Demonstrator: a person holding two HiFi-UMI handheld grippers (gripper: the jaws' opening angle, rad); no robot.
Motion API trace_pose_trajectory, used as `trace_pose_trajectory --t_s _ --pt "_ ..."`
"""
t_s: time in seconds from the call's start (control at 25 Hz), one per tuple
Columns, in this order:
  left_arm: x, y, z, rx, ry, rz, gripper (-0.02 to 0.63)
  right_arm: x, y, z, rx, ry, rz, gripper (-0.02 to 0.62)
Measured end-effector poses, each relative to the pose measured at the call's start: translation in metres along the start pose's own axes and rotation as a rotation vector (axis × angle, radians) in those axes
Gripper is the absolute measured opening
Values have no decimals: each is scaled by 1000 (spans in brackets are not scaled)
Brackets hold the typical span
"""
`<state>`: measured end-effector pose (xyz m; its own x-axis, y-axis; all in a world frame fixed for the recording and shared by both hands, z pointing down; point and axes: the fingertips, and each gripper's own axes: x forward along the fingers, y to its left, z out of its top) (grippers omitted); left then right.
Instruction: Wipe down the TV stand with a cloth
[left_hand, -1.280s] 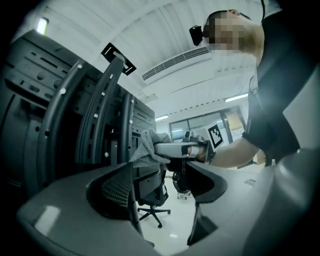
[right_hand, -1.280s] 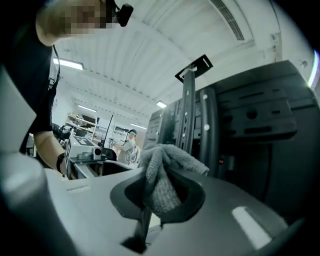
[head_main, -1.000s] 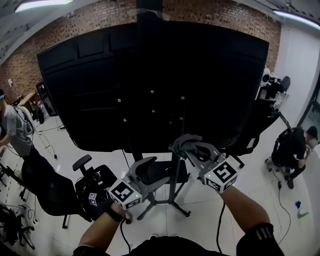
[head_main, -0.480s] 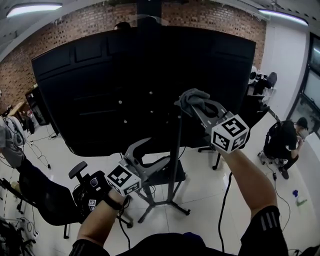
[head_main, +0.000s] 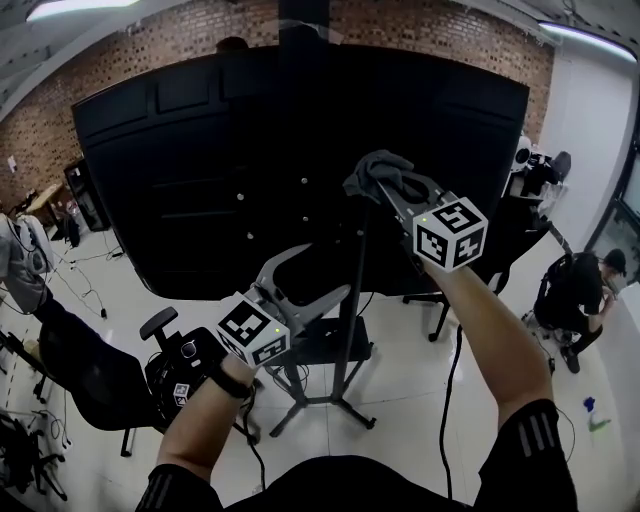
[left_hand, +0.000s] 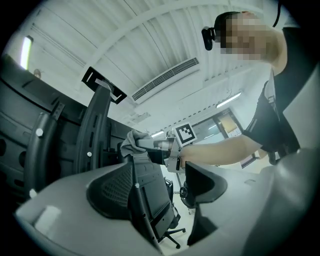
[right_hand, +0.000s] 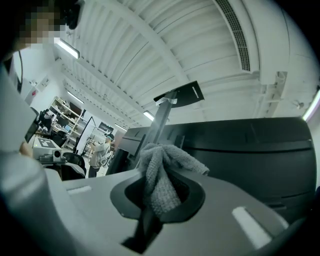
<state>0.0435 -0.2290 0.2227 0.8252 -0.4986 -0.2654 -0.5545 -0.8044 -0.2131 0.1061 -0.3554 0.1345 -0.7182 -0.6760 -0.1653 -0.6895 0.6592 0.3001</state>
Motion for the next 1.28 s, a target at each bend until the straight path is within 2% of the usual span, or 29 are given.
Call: trace_pose_trajectory --t_s 0.2,0.4,1.08,1.28 --pt "7 2 -6 -6 11 44 354 4 -5 -13 25 2 29 23" --pt "8 8 -27 -13 40 76 354 6 -3 -27 46 -7 54 23" --pt "1 -11 -78 -87 112 114 354 -14 25 -140 84 178 90 23" --pt "-7 -13 -97 -118 122 119 354 -20 41 -166 75 203 85 23"
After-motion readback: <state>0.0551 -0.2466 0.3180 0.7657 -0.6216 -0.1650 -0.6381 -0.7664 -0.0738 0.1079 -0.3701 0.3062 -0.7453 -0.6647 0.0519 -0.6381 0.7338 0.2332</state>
